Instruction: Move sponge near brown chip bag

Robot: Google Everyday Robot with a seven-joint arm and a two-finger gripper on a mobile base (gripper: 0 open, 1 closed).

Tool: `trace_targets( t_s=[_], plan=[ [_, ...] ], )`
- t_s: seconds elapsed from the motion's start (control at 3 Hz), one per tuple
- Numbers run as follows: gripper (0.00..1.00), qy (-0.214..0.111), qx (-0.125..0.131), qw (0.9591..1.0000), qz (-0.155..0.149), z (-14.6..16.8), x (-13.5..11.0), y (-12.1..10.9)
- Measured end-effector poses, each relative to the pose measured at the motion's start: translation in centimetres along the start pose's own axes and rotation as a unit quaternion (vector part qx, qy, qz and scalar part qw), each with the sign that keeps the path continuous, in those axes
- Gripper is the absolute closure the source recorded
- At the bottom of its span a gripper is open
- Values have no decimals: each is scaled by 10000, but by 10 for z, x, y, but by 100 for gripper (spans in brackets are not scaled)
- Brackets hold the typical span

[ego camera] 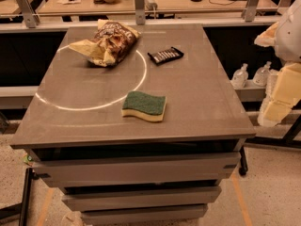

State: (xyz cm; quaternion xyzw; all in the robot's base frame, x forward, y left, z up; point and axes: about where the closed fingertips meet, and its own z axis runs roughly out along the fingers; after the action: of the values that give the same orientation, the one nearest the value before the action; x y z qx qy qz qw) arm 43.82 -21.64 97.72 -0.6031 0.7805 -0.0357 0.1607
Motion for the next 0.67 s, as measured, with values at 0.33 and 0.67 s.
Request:
trace_targets(
  t_s=[0.33,0.67],
  plan=[
    [0,0,1,10000,0,0,0,0],
    [0,-458,-139,9988,-108,7,-22,2]
  ],
)
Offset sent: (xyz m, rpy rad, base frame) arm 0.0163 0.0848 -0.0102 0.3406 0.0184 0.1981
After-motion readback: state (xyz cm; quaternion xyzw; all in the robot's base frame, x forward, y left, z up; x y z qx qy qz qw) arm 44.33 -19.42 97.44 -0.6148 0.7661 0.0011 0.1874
